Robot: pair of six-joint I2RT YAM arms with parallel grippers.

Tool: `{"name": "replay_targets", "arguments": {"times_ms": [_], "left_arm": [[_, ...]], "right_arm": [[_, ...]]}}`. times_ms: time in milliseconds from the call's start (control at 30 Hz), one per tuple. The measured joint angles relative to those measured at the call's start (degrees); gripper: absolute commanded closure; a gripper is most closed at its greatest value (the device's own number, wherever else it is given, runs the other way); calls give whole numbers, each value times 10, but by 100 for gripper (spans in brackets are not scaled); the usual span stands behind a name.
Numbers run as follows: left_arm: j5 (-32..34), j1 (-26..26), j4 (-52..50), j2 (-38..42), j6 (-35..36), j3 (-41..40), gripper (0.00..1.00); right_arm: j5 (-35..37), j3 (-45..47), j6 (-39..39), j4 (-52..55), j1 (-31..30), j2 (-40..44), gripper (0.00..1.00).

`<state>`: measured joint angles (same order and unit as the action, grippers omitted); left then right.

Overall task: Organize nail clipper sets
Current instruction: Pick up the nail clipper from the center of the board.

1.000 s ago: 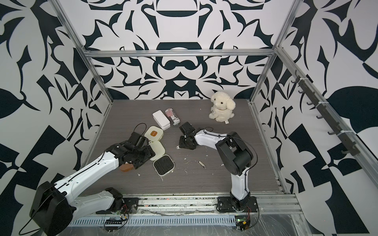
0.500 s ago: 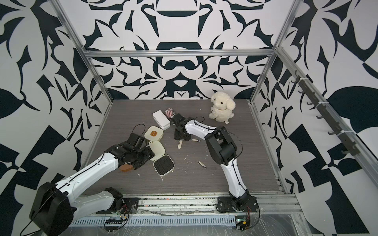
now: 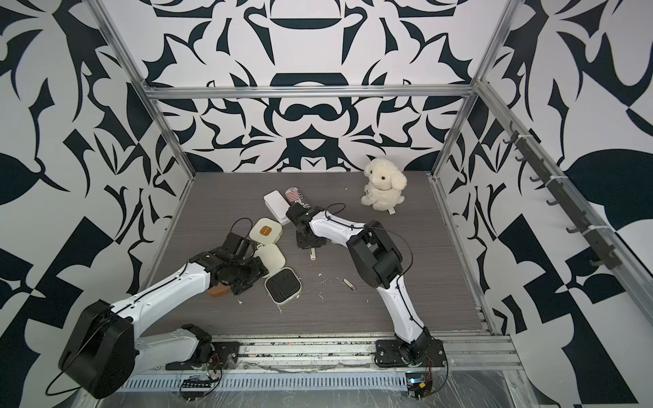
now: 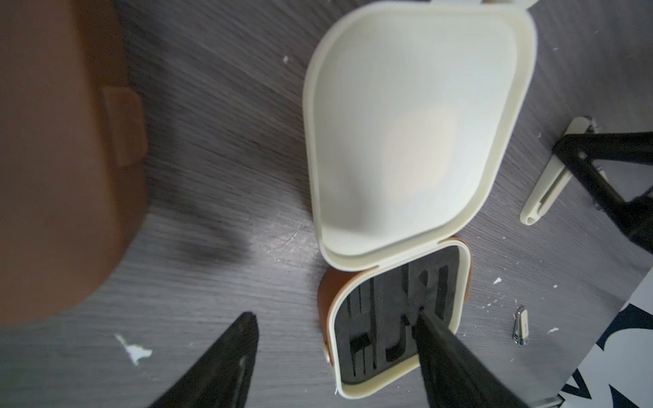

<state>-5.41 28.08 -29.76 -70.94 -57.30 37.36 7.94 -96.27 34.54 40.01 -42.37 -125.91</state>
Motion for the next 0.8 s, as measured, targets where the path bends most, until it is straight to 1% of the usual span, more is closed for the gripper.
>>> {"name": "replay_targets", "arguments": {"times_ms": [200, 333, 467, 600, 800], "left_arm": [[-9, 0, 21, -48, 8, 0, 26], [-11, 0, 31, -64, 11, 0, 29], [-14, 0, 47, -68, 10, -4, 33], [-20, 5, 71, -56, -4, -22, 34], [-28, 37, 102, -48, -33, -37, 36]], "right_arm": [[-15, 55, -1, -22, -2, 36, 90], [-22, 94, -2, -21, -15, 64, 91], [-24, 117, -6, -14, -40, 90, 91], [-24, 118, -16, -12, -62, 120, 91], [-23, 118, -31, -17, -85, 163, 91]]}}
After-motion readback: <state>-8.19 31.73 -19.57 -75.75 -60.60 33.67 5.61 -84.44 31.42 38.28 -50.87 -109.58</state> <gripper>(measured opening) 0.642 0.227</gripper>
